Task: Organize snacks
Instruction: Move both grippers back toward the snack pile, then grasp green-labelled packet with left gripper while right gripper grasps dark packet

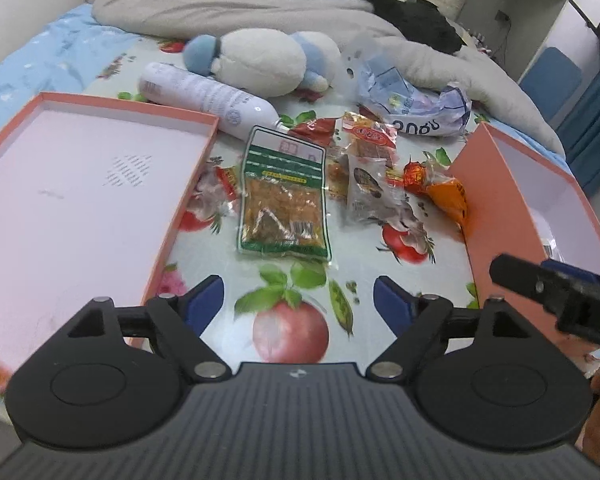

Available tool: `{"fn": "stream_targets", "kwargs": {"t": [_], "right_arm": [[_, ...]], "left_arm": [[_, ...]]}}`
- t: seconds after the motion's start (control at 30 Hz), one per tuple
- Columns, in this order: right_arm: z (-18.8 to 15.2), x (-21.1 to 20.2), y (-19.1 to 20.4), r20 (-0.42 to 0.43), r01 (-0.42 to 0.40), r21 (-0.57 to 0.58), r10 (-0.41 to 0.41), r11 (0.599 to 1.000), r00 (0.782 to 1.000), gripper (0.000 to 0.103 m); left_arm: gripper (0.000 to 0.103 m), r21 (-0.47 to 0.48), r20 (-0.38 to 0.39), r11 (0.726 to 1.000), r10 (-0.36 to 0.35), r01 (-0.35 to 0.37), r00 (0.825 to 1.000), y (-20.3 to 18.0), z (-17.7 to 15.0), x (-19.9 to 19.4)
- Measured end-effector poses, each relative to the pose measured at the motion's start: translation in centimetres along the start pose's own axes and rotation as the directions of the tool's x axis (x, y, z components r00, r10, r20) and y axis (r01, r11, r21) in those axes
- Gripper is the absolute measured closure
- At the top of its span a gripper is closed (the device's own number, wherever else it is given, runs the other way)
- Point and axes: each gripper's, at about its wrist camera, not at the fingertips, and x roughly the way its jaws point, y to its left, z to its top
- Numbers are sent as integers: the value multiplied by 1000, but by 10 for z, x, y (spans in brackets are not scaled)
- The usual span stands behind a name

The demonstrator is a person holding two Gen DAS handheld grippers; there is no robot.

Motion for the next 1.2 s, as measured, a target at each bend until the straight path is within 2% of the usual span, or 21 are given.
{"fn": "stream_targets", "kwargs": {"t": [0.1, 0.3, 0.47, 0.77, 0.87, 1.1, 1.2], "right_arm": [[13, 22, -4, -12, -5, 10, 5, 1000, 1000, 13], [31, 68, -1, -44, -21, -24, 20, 1000, 999, 13], [42, 109, -2, -104, -50, 8, 51, 999, 993, 13], [50, 168, 1, -176, -55, 8, 55, 998, 983, 13], [54, 178, 3, -175, -31, -31, 25, 999, 984, 13], [53, 205, 4, -230, -37, -13, 33, 999, 973, 13], [45, 212, 9, -245, -25, -55, 11, 998, 969, 15]], "left_arm": [[12, -12, -20, 1000, -7, 7, 1000, 7, 13, 27], [11, 7, -44, 1000, 9, -9, 999, 12, 27, 72], [11, 3, -59, 1000, 20, -20, 998, 20, 33, 103], [14, 97, -51, 995, 30, -25, 998, 18, 40, 133], [17, 128, -58, 991, 50, -42, 997, 15, 39, 142], [23, 185, -42, 981, 72, -63, 996, 6, 32, 150], [26, 192, -46, 979, 71, -61, 996, 4, 32, 150]]}}
